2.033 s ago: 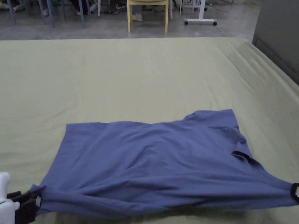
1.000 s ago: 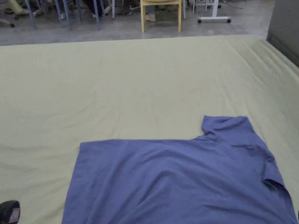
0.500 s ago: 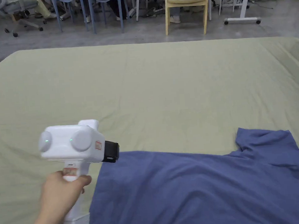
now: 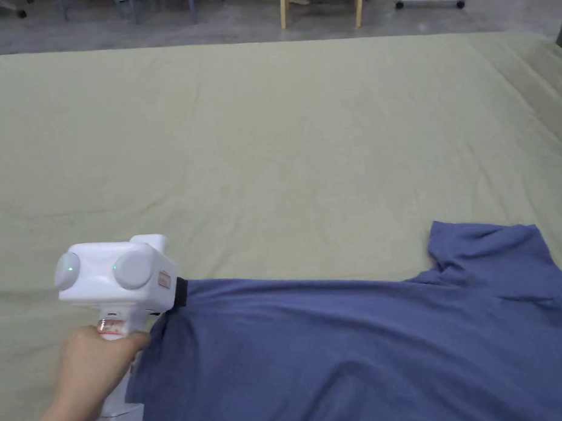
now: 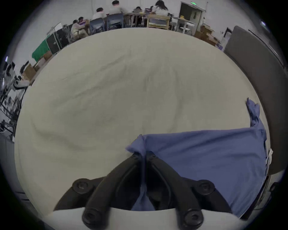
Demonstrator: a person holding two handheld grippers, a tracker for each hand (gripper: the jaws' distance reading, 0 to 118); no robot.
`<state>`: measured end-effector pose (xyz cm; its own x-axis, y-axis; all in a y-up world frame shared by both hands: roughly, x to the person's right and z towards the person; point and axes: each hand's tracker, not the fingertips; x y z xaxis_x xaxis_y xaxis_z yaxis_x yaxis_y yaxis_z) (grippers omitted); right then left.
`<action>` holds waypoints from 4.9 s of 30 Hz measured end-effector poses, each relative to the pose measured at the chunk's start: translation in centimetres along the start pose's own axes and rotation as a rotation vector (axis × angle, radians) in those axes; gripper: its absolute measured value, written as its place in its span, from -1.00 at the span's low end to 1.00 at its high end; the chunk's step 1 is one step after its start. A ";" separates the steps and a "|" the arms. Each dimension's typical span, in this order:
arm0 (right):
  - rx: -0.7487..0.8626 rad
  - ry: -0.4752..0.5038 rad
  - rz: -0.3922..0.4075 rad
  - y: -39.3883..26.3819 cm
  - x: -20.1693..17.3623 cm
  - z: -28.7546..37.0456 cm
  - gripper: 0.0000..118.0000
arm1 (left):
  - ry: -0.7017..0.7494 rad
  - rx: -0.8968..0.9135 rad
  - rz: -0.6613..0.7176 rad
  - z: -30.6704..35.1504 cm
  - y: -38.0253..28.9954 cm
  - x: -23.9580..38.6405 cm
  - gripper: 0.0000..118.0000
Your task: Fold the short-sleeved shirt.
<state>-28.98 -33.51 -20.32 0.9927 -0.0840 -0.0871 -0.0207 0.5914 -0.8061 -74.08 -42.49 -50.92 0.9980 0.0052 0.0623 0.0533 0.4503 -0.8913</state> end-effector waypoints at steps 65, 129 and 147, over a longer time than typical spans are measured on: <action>1.071 -0.168 0.067 51.9 -0.3 30.4 -0.93 | 0.136 1.091 0.076 60.4 20.2 -0.6 -0.95; 0.130 -0.034 -0.078 -13.7 7.7 8.0 -0.93 | 0.076 0.107 -0.078 26.2 -31.9 -0.1 -0.95; 0.064 -0.038 -0.102 -8.3 3.8 12.9 0.52 | 0.123 0.252 0.003 37.3 -32.1 3.2 0.46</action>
<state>-23.54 -28.37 -6.38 0.9930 -0.1167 0.0165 0.0870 0.6317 -0.7703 -73.78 -23.64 -5.39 0.9955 -0.0948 -0.0085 0.0563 0.6582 -0.7507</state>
